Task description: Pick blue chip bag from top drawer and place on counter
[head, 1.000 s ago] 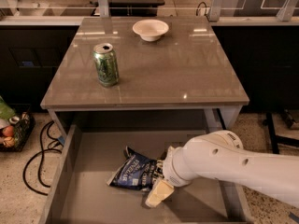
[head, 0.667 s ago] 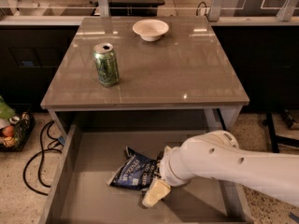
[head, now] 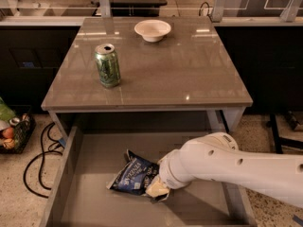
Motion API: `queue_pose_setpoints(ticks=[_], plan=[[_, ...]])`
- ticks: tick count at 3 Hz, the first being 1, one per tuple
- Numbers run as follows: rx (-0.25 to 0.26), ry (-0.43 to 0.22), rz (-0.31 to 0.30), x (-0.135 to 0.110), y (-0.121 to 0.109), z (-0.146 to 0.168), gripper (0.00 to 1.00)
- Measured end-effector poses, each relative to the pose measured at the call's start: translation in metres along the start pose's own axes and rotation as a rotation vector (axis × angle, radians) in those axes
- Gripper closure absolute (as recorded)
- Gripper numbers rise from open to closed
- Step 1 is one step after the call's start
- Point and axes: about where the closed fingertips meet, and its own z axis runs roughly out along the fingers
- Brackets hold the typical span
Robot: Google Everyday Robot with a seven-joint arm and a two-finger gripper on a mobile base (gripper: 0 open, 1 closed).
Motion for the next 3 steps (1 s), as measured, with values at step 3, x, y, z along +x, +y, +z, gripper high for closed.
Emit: queue_pose_setpoints(ticks=[3], plan=[[0.005, 0.001, -0.007, -0.0018, 0.0005, -0.0023, 1.0]])
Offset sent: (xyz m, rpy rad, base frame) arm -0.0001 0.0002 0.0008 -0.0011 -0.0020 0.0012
